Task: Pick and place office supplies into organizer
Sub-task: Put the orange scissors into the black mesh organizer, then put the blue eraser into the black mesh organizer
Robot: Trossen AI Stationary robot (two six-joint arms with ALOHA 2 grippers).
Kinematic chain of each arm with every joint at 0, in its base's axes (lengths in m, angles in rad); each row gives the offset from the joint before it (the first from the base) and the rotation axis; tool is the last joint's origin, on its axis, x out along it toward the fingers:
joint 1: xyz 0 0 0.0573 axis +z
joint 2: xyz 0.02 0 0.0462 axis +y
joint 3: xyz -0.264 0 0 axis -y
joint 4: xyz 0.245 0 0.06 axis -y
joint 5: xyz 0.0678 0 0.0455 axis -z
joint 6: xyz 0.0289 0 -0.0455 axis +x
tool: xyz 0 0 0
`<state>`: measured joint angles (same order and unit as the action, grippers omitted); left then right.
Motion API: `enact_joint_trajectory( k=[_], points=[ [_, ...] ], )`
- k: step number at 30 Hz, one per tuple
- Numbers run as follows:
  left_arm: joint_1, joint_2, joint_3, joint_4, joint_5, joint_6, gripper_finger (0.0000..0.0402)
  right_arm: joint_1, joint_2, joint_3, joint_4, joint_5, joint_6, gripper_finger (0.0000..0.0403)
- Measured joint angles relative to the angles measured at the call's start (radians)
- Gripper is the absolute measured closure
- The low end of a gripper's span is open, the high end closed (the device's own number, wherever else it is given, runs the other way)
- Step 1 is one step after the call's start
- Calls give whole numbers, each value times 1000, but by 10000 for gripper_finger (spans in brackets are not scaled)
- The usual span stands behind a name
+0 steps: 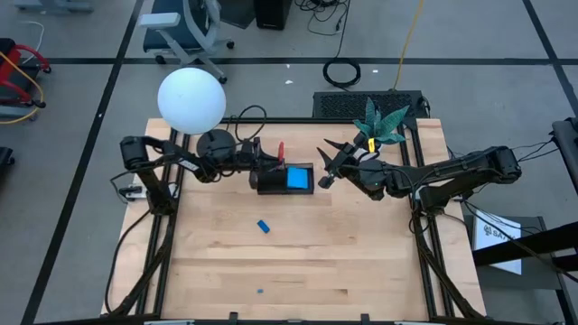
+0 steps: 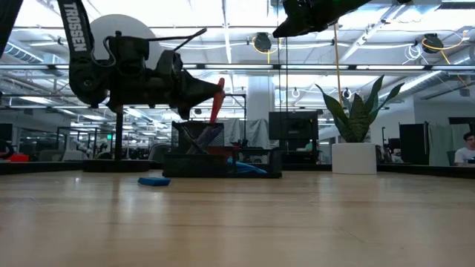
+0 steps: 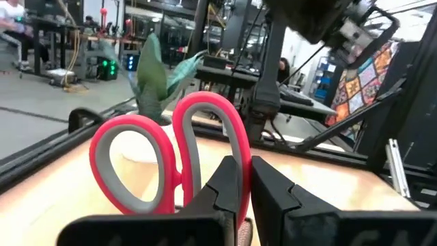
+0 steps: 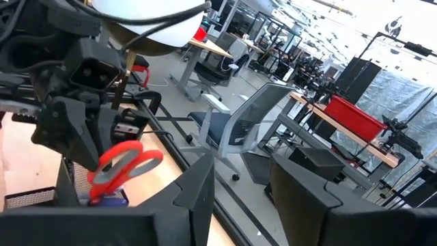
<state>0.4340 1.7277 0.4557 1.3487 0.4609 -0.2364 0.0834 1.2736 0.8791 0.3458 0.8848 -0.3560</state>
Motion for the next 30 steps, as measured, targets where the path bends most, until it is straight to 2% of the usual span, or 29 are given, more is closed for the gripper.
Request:
enact_joint_trajectory(
  k=[3,7,12,19,25,30],
  points=[
    [1,5,0,-6,-37,-9,369,0,0,0,0,0,-4,271],
    [1,5,1,-39,-70,-21,326,0,0,0,0,0,-4,271],
    [4,5,1,-39,-71,-39,283,-6,0,0,0,0,-4,271],
    [1,-75,2,-56,-13,-62,247,-6,0,0,-1,0,-4,271],
    [-21,-194,2,-207,-8,-21,241,-6,0,0,-1,0,-4,271],
    [-49,-312,11,-415,-1,37,241,-6,0,0,-2,0,-4,271]
  ],
)
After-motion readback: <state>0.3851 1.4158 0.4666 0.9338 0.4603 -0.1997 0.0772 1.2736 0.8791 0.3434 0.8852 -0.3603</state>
